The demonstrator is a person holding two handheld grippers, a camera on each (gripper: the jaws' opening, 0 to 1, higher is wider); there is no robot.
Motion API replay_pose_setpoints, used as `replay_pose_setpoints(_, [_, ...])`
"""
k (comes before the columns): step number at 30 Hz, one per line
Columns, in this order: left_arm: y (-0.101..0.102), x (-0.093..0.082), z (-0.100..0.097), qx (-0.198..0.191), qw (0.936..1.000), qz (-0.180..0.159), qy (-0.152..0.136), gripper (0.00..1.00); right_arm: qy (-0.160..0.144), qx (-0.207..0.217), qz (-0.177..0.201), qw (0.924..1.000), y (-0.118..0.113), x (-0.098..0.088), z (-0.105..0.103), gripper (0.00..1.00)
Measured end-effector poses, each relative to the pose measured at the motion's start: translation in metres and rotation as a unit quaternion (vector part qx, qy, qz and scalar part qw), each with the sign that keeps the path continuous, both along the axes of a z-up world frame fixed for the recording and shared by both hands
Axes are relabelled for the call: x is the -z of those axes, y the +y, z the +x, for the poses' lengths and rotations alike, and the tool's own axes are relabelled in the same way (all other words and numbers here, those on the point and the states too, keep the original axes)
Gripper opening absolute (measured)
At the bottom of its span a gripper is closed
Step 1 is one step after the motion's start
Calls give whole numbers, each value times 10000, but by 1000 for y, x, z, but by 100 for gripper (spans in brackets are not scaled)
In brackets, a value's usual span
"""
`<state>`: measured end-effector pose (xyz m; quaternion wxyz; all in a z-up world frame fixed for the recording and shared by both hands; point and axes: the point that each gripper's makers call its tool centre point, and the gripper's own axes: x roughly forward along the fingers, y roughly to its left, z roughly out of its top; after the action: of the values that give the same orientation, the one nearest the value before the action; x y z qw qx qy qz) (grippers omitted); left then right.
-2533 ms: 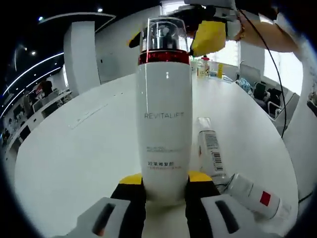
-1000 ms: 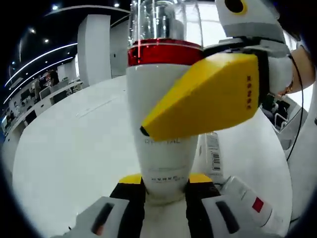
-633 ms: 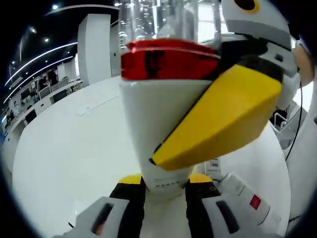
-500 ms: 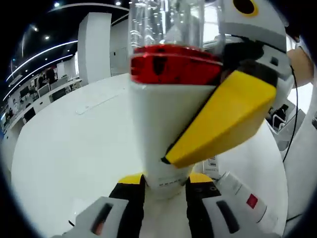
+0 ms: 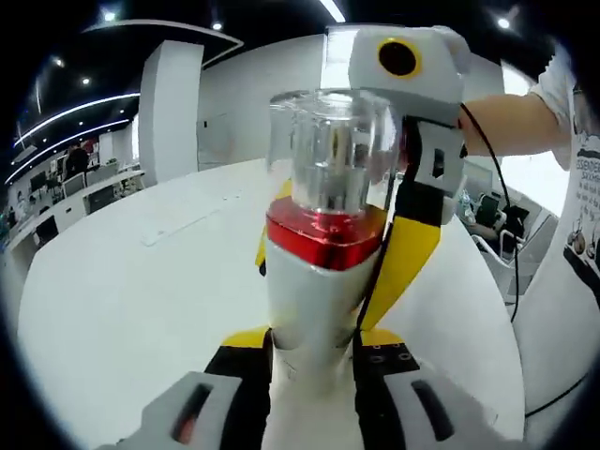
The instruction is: Arrange the skincare products in the storage area until every visible bottle or jar stands upright without overlapping.
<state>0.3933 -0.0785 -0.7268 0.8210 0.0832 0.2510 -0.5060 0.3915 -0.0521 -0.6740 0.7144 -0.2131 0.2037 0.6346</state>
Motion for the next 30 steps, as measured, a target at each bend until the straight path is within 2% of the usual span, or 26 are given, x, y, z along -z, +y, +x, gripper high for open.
replay_pose_setpoints(4, [-5, 2, 2, -177, 9998, 38, -22, 32, -83, -205, -269, 9994, -3, 1, 3, 27])
replay_pose_setpoints(7, [-8, 3, 7, -391, 9992, -24, -83, 32, -97, -128, -357, 9992, -6, 2, 6, 28])
replay_pose_setpoints(11, [-12, 2, 11, -593, 9982, -35, -112, 31, -147, 279, -410, 9987, -12, 5, 13, 29])
replay_pose_setpoints(14, [-14, 2, 14, -725, 9973, -50, -143, 31, 55, 761, -371, 9964, -20, 6, 17, 29])
replay_pose_setpoints(15, [-15, 2, 15, -748, 9971, -57, -156, 31, 35, 784, -336, 9963, -22, 5, 18, 29])
replay_pose_setpoints(17, [-16, 1, 18, -853, 9962, -59, -171, 31, -74, 1137, 45, 9935, -28, -4, 22, 30])
replay_pose_setpoints(18, [-17, 2, 19, -898, 9958, -66, -170, 31, 28, 1421, 438, 9889, -33, -9, 21, 29])
replay_pose_setpoints(20, [-19, 1, 21, -923, 9955, -76, -178, 31, 285, 1771, 806, 9805, -46, -9, 12, 31])
replay_pose_setpoints(23, [-21, 1, 21, -955, 9952, -56, -197, 32, 374, 2238, 1003, 9687, -73, -2, 2, 35])
replay_pose_setpoints(25, [-22, 1, 22, -982, 9949, -46, -222, 32, 642, 2571, 1360, 9546, -87, -1, -7, 35])
replay_pose_setpoints(28, [-26, 1, 24, -1057, 9941, -33, -244, 32, 1264, 2810, 1703, 9360, -100, 4, -26, 35])
replay_pose_setpoints(29, [-27, 1, 24, -1061, 9940, -31, -261, 32, 1403, 2939, 1814, 9279, -106, 6, -32, 37])
replay_pose_setpoints(30, [-28, 1, 25, -1073, 9939, -30, -265, 32, 1404, 3023, 1903, 9234, -111, 5, -34, 38])
